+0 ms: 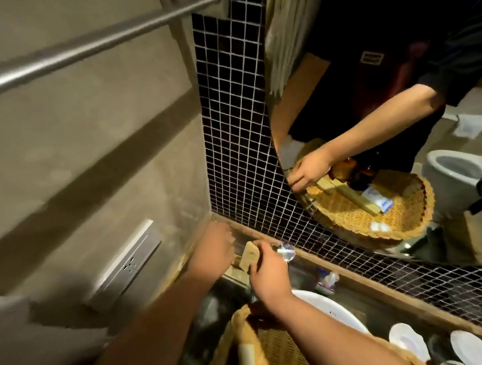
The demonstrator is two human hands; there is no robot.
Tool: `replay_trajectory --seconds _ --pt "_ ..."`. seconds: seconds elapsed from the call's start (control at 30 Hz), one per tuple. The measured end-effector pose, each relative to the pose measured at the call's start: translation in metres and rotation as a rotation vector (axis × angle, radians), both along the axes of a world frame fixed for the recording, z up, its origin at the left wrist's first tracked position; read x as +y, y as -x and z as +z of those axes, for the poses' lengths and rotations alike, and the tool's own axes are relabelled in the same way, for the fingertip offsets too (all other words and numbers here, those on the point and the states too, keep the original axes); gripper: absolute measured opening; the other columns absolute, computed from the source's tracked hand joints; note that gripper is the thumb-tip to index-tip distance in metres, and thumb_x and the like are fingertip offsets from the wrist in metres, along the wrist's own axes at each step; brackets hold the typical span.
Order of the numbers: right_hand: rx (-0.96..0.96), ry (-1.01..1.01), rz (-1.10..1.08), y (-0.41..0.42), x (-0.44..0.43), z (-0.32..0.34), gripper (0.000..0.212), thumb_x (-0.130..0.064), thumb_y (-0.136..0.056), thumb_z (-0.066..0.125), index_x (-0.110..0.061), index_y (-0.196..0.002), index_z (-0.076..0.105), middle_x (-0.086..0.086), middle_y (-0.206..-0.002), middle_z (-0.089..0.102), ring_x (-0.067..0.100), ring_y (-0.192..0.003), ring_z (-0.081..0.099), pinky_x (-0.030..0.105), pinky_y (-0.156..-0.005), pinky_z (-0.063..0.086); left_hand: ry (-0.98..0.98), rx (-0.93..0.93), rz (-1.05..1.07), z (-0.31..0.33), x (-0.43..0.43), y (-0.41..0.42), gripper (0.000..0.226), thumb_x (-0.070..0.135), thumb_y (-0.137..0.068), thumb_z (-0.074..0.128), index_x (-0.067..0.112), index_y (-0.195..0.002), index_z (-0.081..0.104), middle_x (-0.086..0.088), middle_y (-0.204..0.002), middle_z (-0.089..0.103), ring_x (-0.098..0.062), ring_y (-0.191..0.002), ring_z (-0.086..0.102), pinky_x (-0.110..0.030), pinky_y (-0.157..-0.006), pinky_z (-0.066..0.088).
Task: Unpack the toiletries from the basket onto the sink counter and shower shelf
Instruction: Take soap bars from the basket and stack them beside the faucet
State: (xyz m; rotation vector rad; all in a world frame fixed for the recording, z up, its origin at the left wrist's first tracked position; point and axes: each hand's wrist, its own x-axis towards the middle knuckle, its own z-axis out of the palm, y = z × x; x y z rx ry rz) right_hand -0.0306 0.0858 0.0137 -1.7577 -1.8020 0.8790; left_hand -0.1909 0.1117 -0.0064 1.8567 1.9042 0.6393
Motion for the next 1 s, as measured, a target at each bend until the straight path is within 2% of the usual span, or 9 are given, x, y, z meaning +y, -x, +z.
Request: replay_trajectory --seconds 0.13,0.23,0.37,0.43,0.53,0.63,0.8,0.9,1.0 --pt "-0.015 0.009 0.033 0.004 0.013 -0.006 0.041 -0.007 -0.088 0.058 -0.030 -0.122 0.058 -0.011 -0.109 0.064 0.005 -0.096 0.056 0.019 -0.089 0.043 -0.073 0.067 0.007 -0.020 0.017 -0.002 0.043 0.009 -0.077 0.075 0.013 -0.113 0.052 -0.009 -0.114 0.055 -0.026 -0.101 0.060 -0.035 -0.087 0.049" --pt "-0.036 0.009 0.049 0.004 0.019 -0.020 0.048 -0.006 -0.087 0.054 -0.036 -0.125 0.053 -0.007 -0.111 0.064 0.012 -0.103 0.060 0.026 -0.092 0.048 -0.071 0.051 0.016 -0.038 0.027 0.000 0.049 0.006 -0.076 0.076 0.007 -0.120 0.055 -0.017 -0.132 0.052 -0.030 -0.122 0.054 -0.034 -0.106 0.042" --pt "-0.090 -0.038 0.123 -0.004 0.021 -0.033 0.045 -0.016 -0.091 0.053 -0.036 -0.131 0.051 -0.009 -0.118 0.059 0.010 -0.107 0.055 0.026 -0.094 0.046 0.092 0.110 0.071 -0.058 0.046 0.001 0.044 0.019 -0.089 0.066 0.006 -0.129 0.052 -0.016 -0.142 0.042 -0.032 -0.124 0.051 -0.037 -0.105 0.040" --pt "-0.085 -0.035 0.122 -0.009 0.022 -0.042 0.044 -0.017 -0.091 0.052 -0.037 -0.129 0.051 -0.010 -0.118 0.060 0.009 -0.108 0.056 0.027 -0.094 0.047 0.220 0.224 0.054 -0.068 0.059 0.000 0.052 0.026 -0.095 0.052 0.009 -0.144 0.040 -0.016 -0.155 0.029 -0.032 -0.143 0.032 -0.039 -0.116 0.029" --pt "-0.120 0.001 0.096 -0.011 0.025 -0.055 0.045 -0.018 -0.092 0.052 -0.039 -0.131 0.049 -0.009 -0.118 0.060 0.011 -0.109 0.057 0.029 -0.096 0.048 0.396 0.346 0.040 -0.077 0.075 -0.003 0.063 0.032 -0.098 0.041 0.016 -0.155 0.019 -0.011 -0.163 0.008 -0.030 -0.150 0.014 -0.044 -0.121 0.015" --pt "-0.137 0.031 0.067 -0.010 0.028 -0.064 0.047 -0.017 -0.092 0.055 -0.036 -0.135 0.049 -0.008 -0.123 0.061 0.012 -0.115 0.056 0.027 -0.102 0.044 0.396 0.333 0.063 -0.087 0.079 -0.004 0.056 0.035 -0.094 0.047 0.025 -0.147 0.032 -0.008 -0.156 0.027 -0.029 -0.142 0.031 -0.045 -0.116 0.027" --pt "-0.061 0.086 0.035 -0.007 0.028 -0.073 0.043 -0.018 -0.092 0.060 -0.041 -0.126 0.050 -0.010 -0.112 0.063 0.008 -0.101 0.058 0.025 -0.094 0.047 0.380 0.483 0.079 -0.097 0.075 -0.009 0.066 0.038 -0.097 0.049 0.021 -0.153 0.019 -0.011 -0.160 0.016 -0.030 -0.147 0.021 -0.045 -0.120 0.023" --pt "-0.051 0.100 0.030 -0.005 0.025 -0.077 0.043 -0.017 -0.091 0.060 -0.043 -0.123 0.050 -0.012 -0.110 0.062 0.003 -0.095 0.056 0.023 -0.091 0.046 0.390 0.451 0.035 -0.102 0.075 -0.011 0.061 0.026 -0.099 0.048 0.018 -0.154 0.024 -0.015 -0.161 0.020 -0.033 -0.145 0.026 -0.043 -0.118 0.023" --pt "-0.044 0.113 0.026 -0.004 0.025 -0.084 0.044 -0.015 -0.091 0.061 -0.044 -0.122 0.050 -0.012 -0.110 0.061 0.003 -0.096 0.055 0.025 -0.092 0.046 0.394 0.486 0.074 -0.105 0.081 -0.015 0.064 0.033 -0.099 0.045 0.018 -0.154 0.016 -0.017 -0.158 0.015 -0.034 -0.144 0.023 -0.047 -0.117 0.024"
